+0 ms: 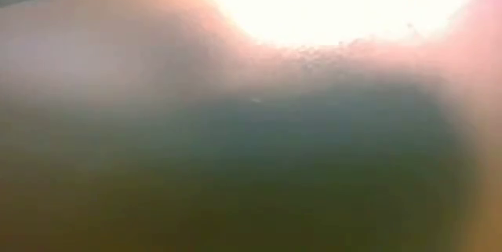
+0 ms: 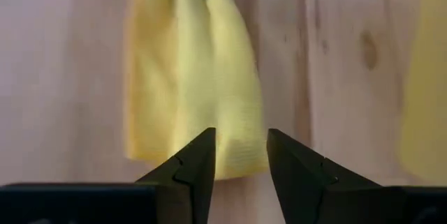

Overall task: Roll microfiber towels into tight, uniform cylinder then place into a basket
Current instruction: Roll the yellow towel

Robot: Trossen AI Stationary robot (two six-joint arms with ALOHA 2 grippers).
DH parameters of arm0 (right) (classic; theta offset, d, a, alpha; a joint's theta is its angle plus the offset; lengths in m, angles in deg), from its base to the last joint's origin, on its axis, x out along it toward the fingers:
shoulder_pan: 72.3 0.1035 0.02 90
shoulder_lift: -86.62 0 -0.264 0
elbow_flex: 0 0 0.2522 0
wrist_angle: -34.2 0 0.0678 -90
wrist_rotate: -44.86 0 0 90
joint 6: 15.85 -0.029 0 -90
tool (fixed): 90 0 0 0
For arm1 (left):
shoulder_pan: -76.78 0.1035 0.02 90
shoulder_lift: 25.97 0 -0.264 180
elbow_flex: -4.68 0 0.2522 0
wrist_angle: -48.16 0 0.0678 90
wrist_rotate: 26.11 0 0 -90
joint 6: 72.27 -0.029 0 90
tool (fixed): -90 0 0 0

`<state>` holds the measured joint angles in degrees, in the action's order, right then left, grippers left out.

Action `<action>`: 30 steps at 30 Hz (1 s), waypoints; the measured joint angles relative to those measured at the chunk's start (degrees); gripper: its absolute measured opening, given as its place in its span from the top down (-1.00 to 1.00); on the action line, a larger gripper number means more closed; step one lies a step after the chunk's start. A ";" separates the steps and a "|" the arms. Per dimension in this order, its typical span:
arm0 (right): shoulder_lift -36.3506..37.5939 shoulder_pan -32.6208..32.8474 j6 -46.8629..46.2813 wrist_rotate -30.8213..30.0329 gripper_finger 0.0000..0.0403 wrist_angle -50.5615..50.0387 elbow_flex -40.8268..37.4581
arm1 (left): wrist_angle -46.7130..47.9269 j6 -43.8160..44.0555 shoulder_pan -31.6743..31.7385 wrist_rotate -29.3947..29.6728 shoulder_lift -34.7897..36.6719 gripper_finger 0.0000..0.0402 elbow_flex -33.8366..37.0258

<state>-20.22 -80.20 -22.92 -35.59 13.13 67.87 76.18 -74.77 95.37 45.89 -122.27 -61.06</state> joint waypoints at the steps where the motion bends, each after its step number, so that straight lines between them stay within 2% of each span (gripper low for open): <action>1: -0.04 -1.11 -1.63 2.97 0.98 0.02 0.00 | -0.06 -1.54 -0.82 1.93 0.56 0.40 -0.03; 8: -0.39 -8.72 -14.20 23.24 0.99 0.09 -0.33 | -1.79 -11.84 -8.90 7.96 -0.07 0.40 -0.16; 10: -0.44 -10.08 -16.75 26.13 0.99 -0.13 -0.39 | -2.36 -13.71 -11.05 13.75 -0.78 0.40 -0.09; 13: -0.44 -11.12 -19.70 27.50 0.99 -0.56 -0.39 | -6.66 -15.50 -13.57 26.13 -1.44 0.40 -0.20; 15: -0.44 -11.36 -20.13 27.61 0.99 -0.64 -0.39 | -8.44 -17.06 -14.40 31.64 -1.93 0.40 -0.20; 19: -0.41 -11.35 -20.72 27.55 1.00 -0.74 -0.39 | -10.67 -20.03 -14.19 31.25 -3.37 0.40 -0.22; 30: -0.29 -11.23 -20.95 26.89 1.00 -0.51 -0.39 | -11.61 -21.34 -12.69 30.63 -4.82 0.40 -0.22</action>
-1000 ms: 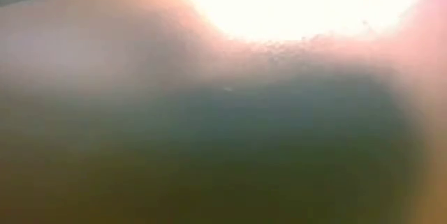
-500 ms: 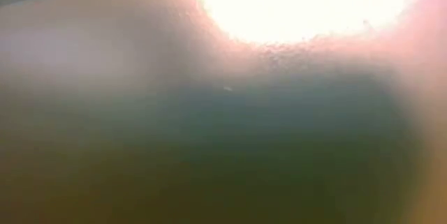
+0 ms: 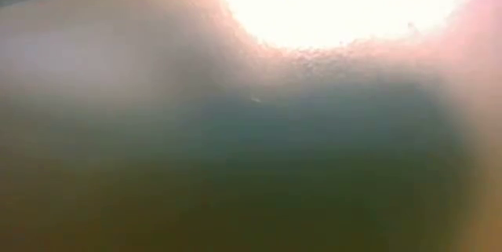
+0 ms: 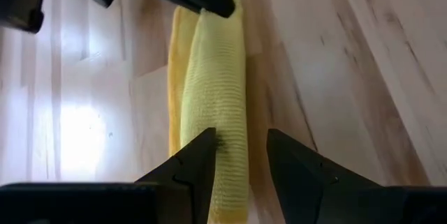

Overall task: Roll microfiber towels into tight, uniform cylinder then place into a basket
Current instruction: Roll the yellow towel

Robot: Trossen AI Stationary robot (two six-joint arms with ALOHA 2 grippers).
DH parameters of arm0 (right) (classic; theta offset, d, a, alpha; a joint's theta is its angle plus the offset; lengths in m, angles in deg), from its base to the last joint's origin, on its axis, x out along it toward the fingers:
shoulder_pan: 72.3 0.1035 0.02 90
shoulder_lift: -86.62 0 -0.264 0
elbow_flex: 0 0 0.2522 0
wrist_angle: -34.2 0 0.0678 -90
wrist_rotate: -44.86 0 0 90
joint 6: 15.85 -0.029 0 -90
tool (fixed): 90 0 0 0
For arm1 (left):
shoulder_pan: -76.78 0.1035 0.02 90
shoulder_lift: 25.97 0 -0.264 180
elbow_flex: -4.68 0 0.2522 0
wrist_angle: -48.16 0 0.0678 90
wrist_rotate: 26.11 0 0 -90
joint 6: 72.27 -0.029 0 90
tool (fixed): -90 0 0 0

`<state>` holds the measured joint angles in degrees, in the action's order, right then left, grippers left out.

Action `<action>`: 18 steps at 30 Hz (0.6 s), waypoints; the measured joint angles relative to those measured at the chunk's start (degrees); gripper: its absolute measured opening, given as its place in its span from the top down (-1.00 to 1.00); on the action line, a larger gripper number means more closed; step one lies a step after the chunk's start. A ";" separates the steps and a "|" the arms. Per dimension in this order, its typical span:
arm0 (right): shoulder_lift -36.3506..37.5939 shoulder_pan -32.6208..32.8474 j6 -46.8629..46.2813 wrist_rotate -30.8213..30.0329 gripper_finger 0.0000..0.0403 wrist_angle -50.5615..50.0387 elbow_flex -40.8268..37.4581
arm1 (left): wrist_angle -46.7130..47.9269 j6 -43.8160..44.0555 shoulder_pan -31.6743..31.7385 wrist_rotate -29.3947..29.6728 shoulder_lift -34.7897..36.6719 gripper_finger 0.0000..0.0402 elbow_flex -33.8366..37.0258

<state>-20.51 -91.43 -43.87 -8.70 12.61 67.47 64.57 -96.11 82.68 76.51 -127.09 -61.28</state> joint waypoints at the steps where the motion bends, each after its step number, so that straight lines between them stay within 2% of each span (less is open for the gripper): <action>1: 0.02 0.01 0.01 -0.04 1.00 0.10 0.00 | -0.10 -0.32 0.22 -0.02 -0.18 0.40 0.00; 7: 0.09 0.02 0.06 -0.37 1.00 0.47 0.07 | -3.34 2.06 3.93 -0.21 -3.17 0.40 -0.19; 11: 0.11 0.02 1.68 -1.38 0.99 0.34 0.17 | -2.74 8.24 6.57 -2.14 -4.38 0.40 -0.17; 14: 0.17 0.04 4.82 -2.49 0.93 0.47 0.17 | -0.52 14.35 9.02 -10.74 -4.61 0.40 -0.32; 18: 0.60 0.07 13.75 -3.30 0.73 0.47 0.19 | 2.12 22.43 11.82 -23.33 -5.21 0.40 -0.39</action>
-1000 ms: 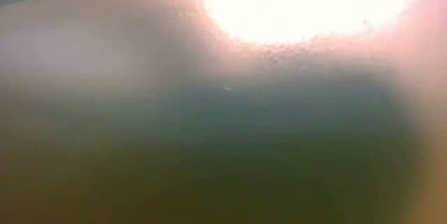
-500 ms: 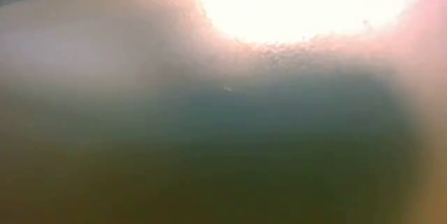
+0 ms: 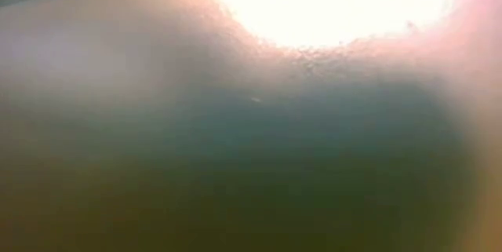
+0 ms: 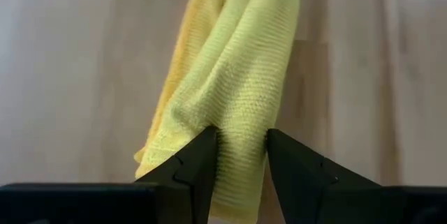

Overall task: Roll microfiber towels into tight, uniform cylinder then place into a basket
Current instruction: Roll the yellow towel

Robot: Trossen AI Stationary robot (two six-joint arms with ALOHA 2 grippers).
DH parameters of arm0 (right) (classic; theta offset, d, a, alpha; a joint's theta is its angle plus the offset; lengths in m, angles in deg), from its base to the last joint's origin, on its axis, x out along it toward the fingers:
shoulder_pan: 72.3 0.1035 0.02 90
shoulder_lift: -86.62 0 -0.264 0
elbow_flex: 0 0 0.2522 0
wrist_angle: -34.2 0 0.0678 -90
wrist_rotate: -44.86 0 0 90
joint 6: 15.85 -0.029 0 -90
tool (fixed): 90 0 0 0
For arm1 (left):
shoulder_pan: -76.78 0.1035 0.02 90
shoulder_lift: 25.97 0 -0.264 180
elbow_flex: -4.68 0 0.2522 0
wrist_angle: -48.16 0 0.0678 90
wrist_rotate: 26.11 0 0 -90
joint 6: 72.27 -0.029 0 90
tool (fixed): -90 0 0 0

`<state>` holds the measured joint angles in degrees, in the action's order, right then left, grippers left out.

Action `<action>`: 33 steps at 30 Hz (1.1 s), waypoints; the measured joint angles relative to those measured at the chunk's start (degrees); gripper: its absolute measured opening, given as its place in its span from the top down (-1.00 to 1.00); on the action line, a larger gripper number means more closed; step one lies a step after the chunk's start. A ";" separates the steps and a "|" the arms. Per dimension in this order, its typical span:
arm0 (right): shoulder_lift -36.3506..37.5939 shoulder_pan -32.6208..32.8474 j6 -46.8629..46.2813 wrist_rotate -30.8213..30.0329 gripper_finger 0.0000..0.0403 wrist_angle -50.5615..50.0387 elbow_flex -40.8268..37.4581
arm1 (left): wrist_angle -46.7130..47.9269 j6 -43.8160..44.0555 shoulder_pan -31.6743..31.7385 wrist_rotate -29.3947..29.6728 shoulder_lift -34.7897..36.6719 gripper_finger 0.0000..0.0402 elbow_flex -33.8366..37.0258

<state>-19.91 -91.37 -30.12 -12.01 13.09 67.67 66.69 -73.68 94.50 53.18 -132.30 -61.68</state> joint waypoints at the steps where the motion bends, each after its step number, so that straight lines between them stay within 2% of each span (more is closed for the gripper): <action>1: 0.29 0.00 2.03 -0.01 0.67 -0.26 0.11 | 0.33 1.66 0.28 -0.80 -0.24 0.40 -0.02; 6: 3.97 0.01 11.22 -0.70 0.46 -5.50 2.82 | 1.16 6.96 1.57 -2.24 -0.41 0.40 -0.09; 8: 6.08 0.64 16.34 -3.32 0.44 -7.54 3.99 | 1.00 8.03 1.78 -2.42 -0.45 0.40 -0.05; 12: 9.72 5.25 28.52 -13.94 0.43 -8.33 4.29 | 0.89 9.66 1.77 -2.23 -0.47 0.40 0.00; 16: 10.24 12.68 35.47 -24.49 0.42 -8.26 4.31 | 0.66 10.73 1.77 -1.41 -0.47 0.40 0.04; 21: 9.06 20.50 36.37 -40.27 0.42 -7.66 4.31 | 0.33 11.74 1.77 -1.27 -0.47 0.40 0.11; 23: 8.96 22.26 35.72 -44.17 0.42 -8.28 4.31 | 0.28 11.76 1.77 -1.17 -0.47 0.40 0.11; 33: 5.54 23.09 32.38 -46.41 0.41 -8.29 4.31 | -0.33 12.06 1.75 -0.93 -0.47 0.40 0.22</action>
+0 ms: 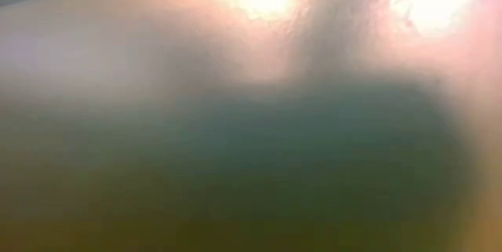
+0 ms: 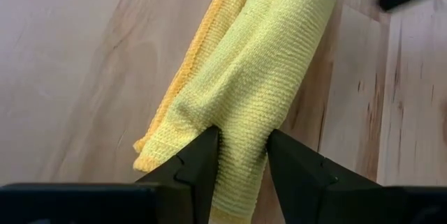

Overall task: Roll microfiber towels into tight, uniform cylinder then place into a basket
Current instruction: Roll the yellow towel

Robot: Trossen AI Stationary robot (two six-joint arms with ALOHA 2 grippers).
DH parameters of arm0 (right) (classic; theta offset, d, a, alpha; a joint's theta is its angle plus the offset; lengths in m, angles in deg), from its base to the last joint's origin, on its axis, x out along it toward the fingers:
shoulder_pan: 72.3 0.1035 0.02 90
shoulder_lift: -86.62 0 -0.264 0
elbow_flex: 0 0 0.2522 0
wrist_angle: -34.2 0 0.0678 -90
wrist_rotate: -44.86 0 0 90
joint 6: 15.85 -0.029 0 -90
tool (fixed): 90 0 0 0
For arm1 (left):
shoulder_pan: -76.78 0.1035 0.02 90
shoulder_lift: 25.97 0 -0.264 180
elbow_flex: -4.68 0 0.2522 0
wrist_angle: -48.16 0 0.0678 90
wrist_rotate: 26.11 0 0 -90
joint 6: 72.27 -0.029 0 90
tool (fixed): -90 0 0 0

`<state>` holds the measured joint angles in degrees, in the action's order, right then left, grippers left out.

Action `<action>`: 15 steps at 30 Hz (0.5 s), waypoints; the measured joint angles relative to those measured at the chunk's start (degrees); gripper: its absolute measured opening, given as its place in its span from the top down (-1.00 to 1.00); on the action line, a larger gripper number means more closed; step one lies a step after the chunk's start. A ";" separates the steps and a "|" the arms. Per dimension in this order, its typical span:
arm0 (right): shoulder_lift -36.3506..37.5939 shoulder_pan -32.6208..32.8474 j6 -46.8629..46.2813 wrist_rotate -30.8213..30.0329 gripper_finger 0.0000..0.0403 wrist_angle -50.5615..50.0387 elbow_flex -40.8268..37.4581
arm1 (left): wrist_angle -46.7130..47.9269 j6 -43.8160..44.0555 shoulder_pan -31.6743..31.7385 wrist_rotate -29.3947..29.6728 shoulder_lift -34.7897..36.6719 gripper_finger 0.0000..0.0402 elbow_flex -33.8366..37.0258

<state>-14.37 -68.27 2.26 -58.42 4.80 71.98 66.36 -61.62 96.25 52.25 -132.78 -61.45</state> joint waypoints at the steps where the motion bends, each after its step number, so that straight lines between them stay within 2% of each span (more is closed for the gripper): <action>1: -0.61 -0.20 0.23 -1.40 0.40 -0.32 0.00 | 0.00 -0.01 0.00 0.00 -0.01 0.40 0.02; 5: -2.07 -1.15 2.82 -6.10 0.29 -0.11 0.00 | -0.09 -0.10 0.00 0.02 -0.02 0.40 0.04; 9: -2.21 -2.43 3.39 -6.08 0.11 0.26 0.00 | -0.15 -0.13 0.00 0.07 -0.02 0.40 0.04; 15: -3.45 -5.67 1.34 1.65 -0.02 0.07 0.01 | -0.20 -0.13 0.02 -0.48 -0.02 0.40 0.04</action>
<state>-17.82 -73.94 3.60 -56.77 4.87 71.99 66.16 -61.74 96.27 51.77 -132.80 -61.41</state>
